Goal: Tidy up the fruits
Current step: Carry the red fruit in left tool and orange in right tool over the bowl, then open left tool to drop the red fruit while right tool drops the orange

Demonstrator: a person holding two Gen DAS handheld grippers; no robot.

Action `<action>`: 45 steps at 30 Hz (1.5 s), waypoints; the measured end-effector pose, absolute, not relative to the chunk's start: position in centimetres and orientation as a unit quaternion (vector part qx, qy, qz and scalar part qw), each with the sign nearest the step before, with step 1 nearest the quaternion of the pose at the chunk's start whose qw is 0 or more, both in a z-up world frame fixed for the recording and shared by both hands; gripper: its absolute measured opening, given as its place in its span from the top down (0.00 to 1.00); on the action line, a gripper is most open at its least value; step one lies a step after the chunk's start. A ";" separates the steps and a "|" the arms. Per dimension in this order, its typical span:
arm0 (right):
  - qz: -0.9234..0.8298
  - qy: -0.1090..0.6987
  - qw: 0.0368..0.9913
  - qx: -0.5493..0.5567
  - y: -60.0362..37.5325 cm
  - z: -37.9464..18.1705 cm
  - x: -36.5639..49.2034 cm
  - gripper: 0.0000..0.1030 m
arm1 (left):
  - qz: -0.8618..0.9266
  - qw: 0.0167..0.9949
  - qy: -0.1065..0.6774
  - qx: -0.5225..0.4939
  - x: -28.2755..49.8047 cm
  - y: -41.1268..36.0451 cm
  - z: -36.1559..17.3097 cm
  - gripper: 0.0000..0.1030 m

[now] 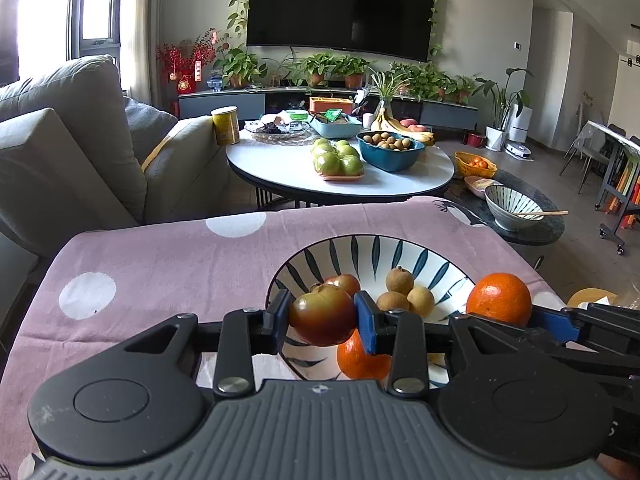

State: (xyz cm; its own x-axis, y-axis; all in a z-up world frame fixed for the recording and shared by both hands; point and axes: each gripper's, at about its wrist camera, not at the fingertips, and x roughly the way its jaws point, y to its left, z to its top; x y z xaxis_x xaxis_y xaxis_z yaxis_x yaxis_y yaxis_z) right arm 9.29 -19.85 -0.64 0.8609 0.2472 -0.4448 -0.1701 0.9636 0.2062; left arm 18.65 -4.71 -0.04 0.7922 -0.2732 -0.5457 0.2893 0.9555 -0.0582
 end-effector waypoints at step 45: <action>0.107 0.270 0.954 0.079 -19.7 -2.6 11.8 0.96 | -0.150 0.937 0.313 0.030 21.5 -5.8 -2.5 0.66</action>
